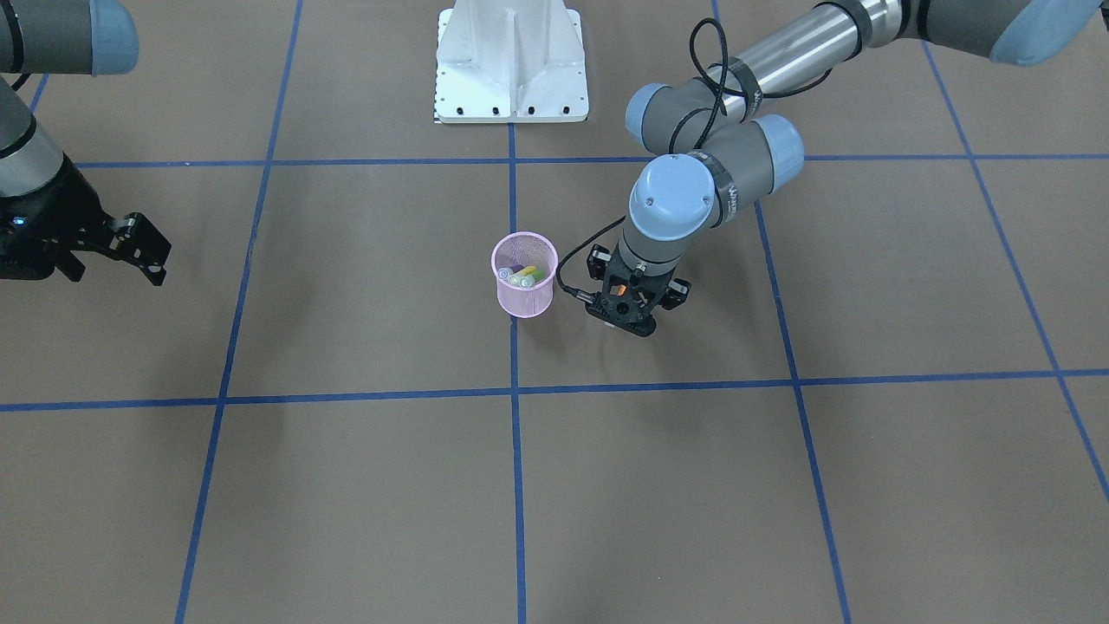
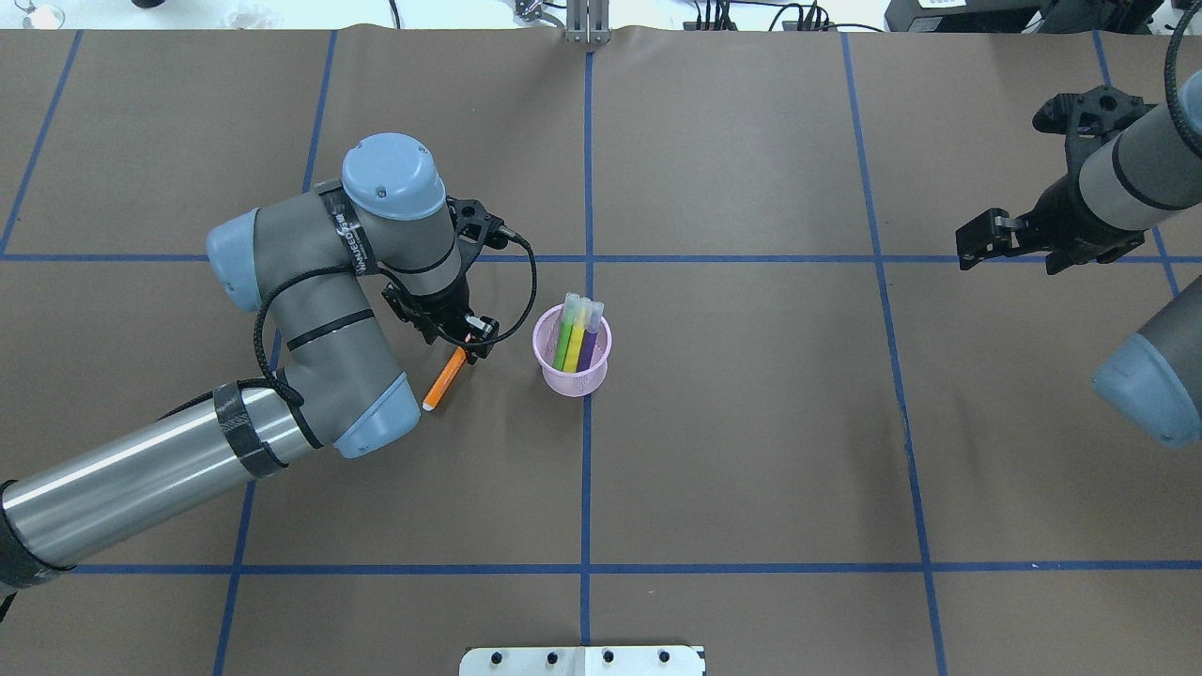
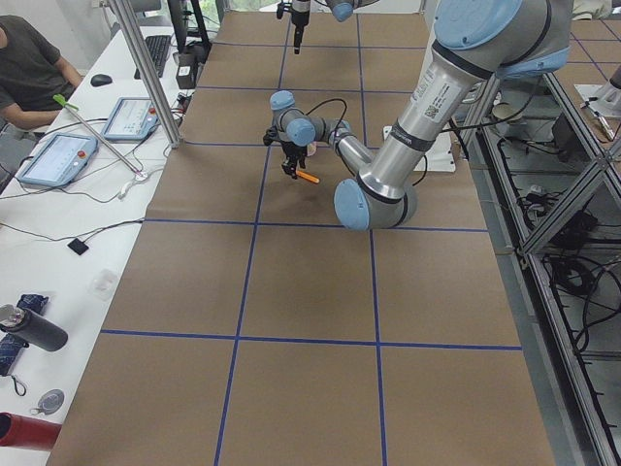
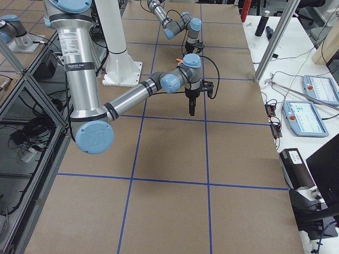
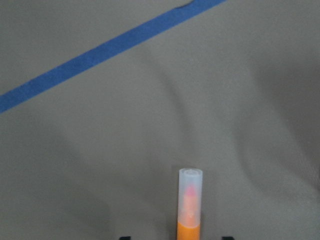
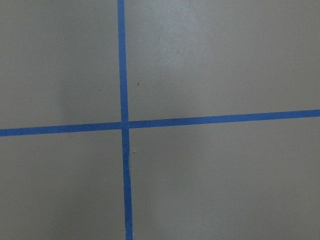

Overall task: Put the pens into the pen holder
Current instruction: 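Lower the left gripper onto the orange marker and close on it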

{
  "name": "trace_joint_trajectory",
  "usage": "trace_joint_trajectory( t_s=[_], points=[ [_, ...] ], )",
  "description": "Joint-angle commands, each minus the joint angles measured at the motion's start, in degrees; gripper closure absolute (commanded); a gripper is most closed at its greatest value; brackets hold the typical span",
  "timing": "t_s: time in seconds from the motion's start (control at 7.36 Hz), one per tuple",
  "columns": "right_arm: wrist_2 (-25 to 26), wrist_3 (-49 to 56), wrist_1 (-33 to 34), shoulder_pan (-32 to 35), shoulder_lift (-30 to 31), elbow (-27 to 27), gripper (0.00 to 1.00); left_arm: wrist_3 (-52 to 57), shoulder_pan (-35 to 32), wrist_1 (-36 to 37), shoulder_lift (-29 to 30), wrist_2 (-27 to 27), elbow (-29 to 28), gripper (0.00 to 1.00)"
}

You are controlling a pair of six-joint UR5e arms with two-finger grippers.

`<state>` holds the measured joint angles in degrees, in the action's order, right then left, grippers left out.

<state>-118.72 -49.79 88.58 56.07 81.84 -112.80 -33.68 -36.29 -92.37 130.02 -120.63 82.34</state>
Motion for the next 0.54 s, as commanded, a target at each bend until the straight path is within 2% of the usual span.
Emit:
trace_joint_trajectory(
  t_s=[0.0, 0.14, 0.41],
  points=[
    [-0.02, -0.31, -0.07, -0.09, -0.1, 0.38, 0.01, -0.07, 0.52, 0.09, 0.23, -0.13, -0.25, 0.37],
    [-0.02, -0.31, 0.02, 0.0, -0.19, 0.47, 0.01, -0.07, 0.61, 0.09, 0.23, -0.13, -0.34, 0.44],
    [-0.02, -0.31, -0.07, 0.0, -0.1, 0.48, 0.01, -0.07, 0.61, 0.09, 0.23, -0.04, -0.6, 0.44]
  ],
)
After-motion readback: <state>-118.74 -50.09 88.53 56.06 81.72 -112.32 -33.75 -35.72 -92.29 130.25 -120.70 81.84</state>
